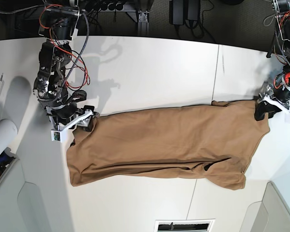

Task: Layout the t-shirt on the table in an organized manner, then fold the t-shirt properly
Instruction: 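Lower the stretched shirt onto the table and release, then regrasp the shirt edges with both grippers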

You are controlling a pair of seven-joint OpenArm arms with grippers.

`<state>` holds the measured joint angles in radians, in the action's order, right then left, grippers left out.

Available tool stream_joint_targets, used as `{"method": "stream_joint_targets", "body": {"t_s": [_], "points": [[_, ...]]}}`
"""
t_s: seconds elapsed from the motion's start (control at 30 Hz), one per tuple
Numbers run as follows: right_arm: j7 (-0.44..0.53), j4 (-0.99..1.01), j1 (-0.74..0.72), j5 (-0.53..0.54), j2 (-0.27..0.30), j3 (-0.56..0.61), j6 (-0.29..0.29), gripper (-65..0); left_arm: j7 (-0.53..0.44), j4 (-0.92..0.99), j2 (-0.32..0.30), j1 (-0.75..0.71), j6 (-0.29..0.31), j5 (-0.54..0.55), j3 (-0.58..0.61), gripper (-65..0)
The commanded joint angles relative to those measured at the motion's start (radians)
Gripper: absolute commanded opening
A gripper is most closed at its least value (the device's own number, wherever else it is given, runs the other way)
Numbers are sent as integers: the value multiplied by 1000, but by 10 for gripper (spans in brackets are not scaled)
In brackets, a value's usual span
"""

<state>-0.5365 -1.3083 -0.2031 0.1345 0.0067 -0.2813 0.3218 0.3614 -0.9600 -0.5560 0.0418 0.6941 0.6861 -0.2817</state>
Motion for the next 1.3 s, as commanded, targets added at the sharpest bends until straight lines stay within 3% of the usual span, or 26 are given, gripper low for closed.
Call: {"method": "stream_joint_targets", "body": {"t_s": [0.0,0.03,0.07,0.2,0.37,0.47,0.57,0.67,0.73,0.83,0.87,0.97,1.03,1.27], "points": [[5,-10,-19,4,0,2,12,-447,16,-10,-18,8,4,-11,-3,-488],[5,-10,-19,4,-5,2,20,-574,17,-10,-19,8,4,-13,-3,-570],[5,-10,-19,4,-8,2,27,-650,18,-13,-24,8,4,-11,-3,-636],[-46,-42,-18,44,-7,2,113,-650,99,-40,-73,4,4,64,-3,-650],[-192,-224,13,235,-7,2,180,-650,316,-163,-149,-40,4,267,-97,-650],[-190,-365,33,266,-6,-3,180,-650,399,-288,-159,-65,4,366,-213,-650],[-155,-418,29,246,-4,-22,169,-650,397,-380,-165,-60,4,375,-288,-650],[-115,-387,24,197,-7,-37,120,-650,370,-385,-179,-43,4,322,-257,-650],[-139,-348,3,178,-7,-37,121,-646,367,-366,-178,-23,4,273,-191,-650],[-179,-297,-24,178,-7,-37,120,-287,285,-330,-178,-3,4,217,-61,-650],[-180,-297,-23,178,-7,-37,121,-213,238,-323,-178,-4,4,188,-23,-620],[-225,-300,-9,180,-6,-37,127,-201,184,-316,-173,-4,4,114,52,-441],[-241,-305,18,190,-7,-37,131,-201,198,-316,-170,-7,4,106,60,-367],[-223,-305,158,192,-7,-37,131,-201,211,-316,-170,-8,4,111,58,-362]]}}
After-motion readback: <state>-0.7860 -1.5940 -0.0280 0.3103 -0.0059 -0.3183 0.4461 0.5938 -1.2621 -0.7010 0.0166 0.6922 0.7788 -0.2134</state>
